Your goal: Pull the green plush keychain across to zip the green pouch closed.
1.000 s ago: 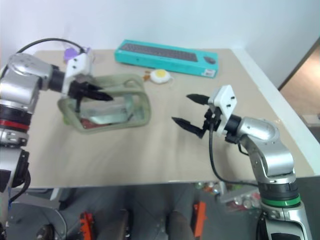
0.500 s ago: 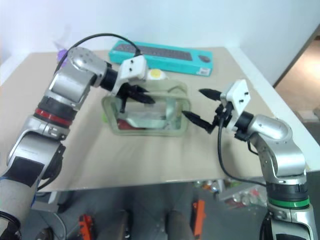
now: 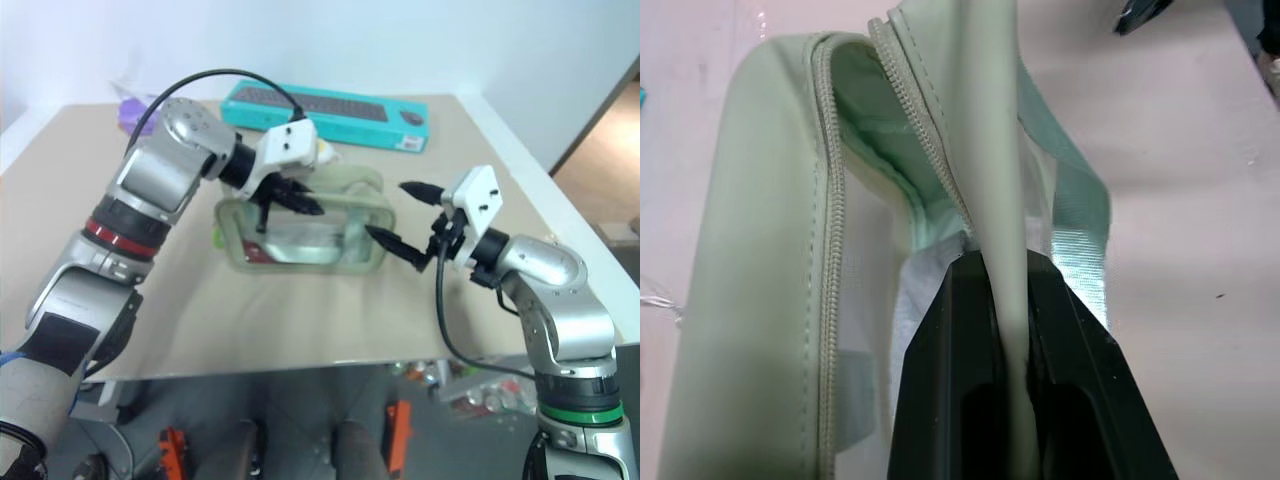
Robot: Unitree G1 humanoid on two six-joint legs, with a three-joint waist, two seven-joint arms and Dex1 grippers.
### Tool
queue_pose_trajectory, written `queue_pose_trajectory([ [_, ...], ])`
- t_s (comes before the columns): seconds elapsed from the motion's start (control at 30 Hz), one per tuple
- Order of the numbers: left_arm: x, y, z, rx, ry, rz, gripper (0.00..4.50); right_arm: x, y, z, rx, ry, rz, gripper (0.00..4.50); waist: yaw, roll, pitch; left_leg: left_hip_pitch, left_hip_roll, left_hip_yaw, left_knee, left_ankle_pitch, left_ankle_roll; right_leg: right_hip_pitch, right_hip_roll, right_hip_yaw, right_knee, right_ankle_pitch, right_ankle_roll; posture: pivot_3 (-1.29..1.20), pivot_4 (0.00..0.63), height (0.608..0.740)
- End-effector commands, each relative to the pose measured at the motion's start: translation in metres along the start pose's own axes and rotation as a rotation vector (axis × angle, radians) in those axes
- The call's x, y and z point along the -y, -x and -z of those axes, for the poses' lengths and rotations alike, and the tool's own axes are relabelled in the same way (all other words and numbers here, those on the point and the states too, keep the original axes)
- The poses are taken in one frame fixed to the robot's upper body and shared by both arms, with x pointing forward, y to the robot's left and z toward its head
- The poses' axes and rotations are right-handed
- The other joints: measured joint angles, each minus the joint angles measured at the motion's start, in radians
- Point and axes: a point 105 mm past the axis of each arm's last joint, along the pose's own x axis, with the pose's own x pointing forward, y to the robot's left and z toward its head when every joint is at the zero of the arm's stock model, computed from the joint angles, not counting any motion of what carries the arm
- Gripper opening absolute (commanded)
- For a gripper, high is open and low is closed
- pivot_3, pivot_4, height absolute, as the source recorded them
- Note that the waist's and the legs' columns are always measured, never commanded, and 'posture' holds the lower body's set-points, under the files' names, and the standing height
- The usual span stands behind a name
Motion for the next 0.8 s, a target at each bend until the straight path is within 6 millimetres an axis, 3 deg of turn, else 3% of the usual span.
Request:
queue_pose_trajectory([
  [0.03,0.001,0.006,-0.019,0.043,-0.001,-0.02,0.05,0.005,0.004,-0.013,0.034,0.044,0.017,4.5,0.0,0.0,0.0,0.0,0.0,0.0,0.0,0.0,0.0,0.0,0.0,0.0,0.0,0.0,0.0,0.0,0.15,0.74],
  [0.27,0.004,0.003,-0.012,0.017,-0.017,-0.01,0.05,0.004,0.001,-0.011,0.039,0.04,0.009,4.5,0.0,0.0,0.0,0.0,0.0,0.0,0.0,0.0,0.0,0.0,0.0,0.0,0.0,0.0,0.0,0.0,0.15,0.74],
  [0.53,0.003,0.018,-0.025,0.096,0.045,0.011,2.7,0.003,0.002,-0.009,0.038,0.036,0.009,4.5,0.0,0.0,0.0,0.0,0.0,0.0,0.0,0.0,0.0,0.0,0.0,0.0,0.0,0.0,0.0,0.0,0.15,0.74],
  [0.7,-0.004,0.055,-0.033,0.209,0.156,0.017,4.45,0.002,0.004,-0.007,0.029,0.035,0.012,4.5,-0.001,0.0,0.0,0.0,0.001,0.0,0.0,0.0,0.0,0.0,0.001,0.0,0.0,0.0,0.0,0.0,0.15,0.74],
  [0.8,-0.002,0.087,-0.024,0.299,0.191,0.025,4.45,0.001,0.008,-0.005,0.021,0.034,0.013,4.5,-0.004,0.0,0.0,0.001,0.001,0.0,0.0,0.0,0.0,0.0,0.001,0.0,0.0,0.0,0.0,0.0,0.15,0.74],
])
